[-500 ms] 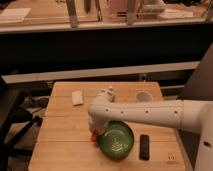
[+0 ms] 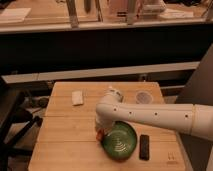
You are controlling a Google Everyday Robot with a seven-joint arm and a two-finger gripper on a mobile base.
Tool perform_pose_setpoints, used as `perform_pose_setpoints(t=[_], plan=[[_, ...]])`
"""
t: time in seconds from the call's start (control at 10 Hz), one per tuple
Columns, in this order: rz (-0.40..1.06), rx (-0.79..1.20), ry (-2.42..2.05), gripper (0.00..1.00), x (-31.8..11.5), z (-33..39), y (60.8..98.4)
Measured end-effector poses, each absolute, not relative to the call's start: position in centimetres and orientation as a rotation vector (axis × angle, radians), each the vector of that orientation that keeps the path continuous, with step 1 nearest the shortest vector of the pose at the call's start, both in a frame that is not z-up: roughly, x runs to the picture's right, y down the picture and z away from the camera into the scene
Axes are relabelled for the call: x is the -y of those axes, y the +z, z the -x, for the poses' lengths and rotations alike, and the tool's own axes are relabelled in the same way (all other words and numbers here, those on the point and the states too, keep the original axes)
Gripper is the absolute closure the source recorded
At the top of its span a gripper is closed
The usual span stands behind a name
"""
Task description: Place the pepper in the ceramic bowl
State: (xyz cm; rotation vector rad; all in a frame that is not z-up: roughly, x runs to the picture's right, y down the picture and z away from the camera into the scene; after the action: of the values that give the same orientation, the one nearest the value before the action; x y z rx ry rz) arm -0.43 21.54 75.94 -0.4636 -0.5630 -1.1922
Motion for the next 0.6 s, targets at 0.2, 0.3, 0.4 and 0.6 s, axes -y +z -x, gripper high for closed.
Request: perform_pose_setpoints(t=[0.2,0.3,0.4,0.6], plan=[[0.463,0.561,-1.179,0.98,-21.55,-0.53,75.91],[0.462,0.563,-1.176,0.98,-21.52,-0.53,75.89],[0.46,0.565,-1.175,0.98,-21.51,-0.48,75.9],[0.458,0.565,-1.168,0.98,-21.55,-0.87,75.91]])
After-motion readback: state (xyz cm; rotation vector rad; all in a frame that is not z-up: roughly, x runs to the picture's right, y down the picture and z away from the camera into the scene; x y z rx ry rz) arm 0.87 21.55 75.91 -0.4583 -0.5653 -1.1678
